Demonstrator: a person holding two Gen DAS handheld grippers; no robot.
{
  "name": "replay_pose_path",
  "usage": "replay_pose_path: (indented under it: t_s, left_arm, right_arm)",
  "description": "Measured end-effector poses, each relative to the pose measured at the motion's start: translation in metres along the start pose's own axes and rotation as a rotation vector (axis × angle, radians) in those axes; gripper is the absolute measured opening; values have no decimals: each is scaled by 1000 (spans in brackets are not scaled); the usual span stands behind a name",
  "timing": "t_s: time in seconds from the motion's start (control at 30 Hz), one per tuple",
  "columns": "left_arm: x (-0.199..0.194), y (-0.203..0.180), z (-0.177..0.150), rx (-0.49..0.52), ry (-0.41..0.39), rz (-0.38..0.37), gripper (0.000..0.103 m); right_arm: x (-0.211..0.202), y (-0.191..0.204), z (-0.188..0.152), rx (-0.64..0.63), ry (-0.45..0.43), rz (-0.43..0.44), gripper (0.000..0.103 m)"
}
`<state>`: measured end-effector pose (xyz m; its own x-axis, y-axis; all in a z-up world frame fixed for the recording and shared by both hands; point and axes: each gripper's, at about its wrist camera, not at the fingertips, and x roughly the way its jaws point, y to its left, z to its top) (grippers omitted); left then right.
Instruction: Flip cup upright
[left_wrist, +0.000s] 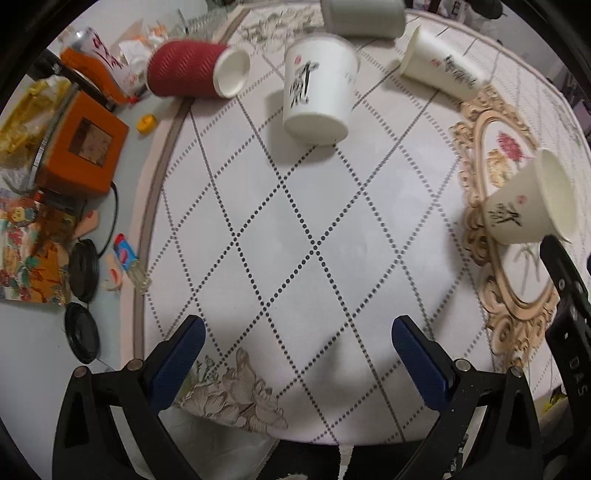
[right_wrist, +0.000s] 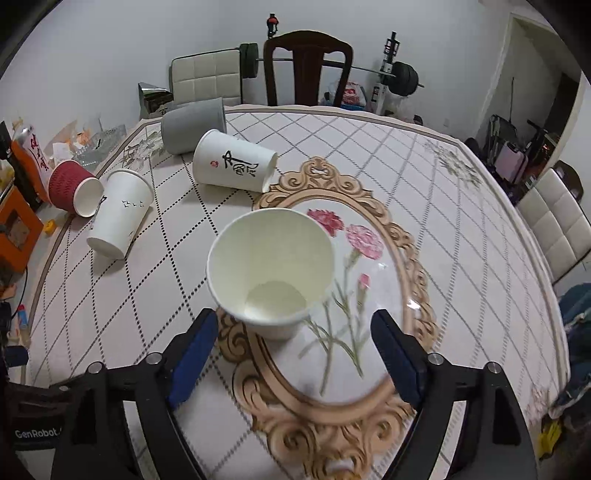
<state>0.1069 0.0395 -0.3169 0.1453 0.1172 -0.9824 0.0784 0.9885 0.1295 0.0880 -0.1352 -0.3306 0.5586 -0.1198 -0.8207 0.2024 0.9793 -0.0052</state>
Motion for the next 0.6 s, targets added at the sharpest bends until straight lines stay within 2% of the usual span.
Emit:
replay_pose_path:
  t_s: [0.1,0.3,0.33,0.6]
  left_arm:
    - [-29,3,-12,4,-46,-11,103]
    - [-100,13,-32,-2,-156,-45,103]
    - [-105,21,-35,-2,-172,-48,103]
    - [-213,15,-69,-30,-336,-62,103]
  right_arm:
    - [-30,-10,3,14,8,-32,102]
    - [-105,-32,13,3,-37,-86,103]
    - [-119,-38,15,5,-42,-85,103]
    - [-216,-68,26,5,-42,-43,103]
